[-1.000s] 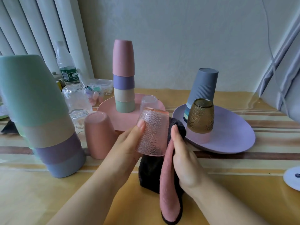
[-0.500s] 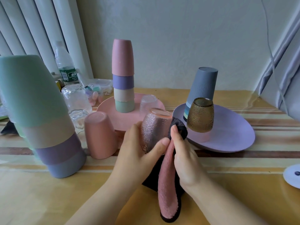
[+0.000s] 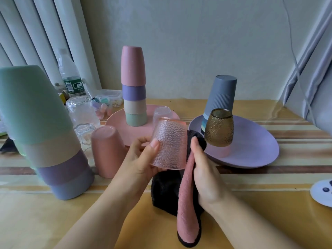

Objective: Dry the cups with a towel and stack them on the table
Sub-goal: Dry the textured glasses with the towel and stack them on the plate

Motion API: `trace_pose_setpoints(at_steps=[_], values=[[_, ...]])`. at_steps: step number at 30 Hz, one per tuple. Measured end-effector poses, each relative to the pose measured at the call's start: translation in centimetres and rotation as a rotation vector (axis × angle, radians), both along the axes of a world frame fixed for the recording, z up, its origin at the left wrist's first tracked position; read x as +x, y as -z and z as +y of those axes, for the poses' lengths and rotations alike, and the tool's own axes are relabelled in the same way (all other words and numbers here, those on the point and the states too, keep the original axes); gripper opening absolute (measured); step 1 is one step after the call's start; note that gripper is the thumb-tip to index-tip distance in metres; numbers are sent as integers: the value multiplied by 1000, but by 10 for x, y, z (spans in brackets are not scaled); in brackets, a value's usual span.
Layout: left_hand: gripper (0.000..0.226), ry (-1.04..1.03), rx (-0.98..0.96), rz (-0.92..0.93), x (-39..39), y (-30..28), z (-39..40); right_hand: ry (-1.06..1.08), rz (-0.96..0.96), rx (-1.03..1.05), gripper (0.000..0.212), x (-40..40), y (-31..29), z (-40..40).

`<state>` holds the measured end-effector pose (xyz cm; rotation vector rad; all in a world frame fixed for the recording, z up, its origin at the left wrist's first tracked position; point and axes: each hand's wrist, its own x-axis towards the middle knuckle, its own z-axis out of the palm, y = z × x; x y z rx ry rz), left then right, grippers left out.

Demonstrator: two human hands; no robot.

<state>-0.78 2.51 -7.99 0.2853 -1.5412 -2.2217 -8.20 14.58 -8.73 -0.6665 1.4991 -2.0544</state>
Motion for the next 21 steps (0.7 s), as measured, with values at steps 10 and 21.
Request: trace_pose_setpoints(at_steps=[10,21], values=[[39,-270,-389,-35,3,-2,6,132,105,88,89,0,2,1],[74,168,-484,-89,3,8,3,81,187,153,63,-3,-3,8]])
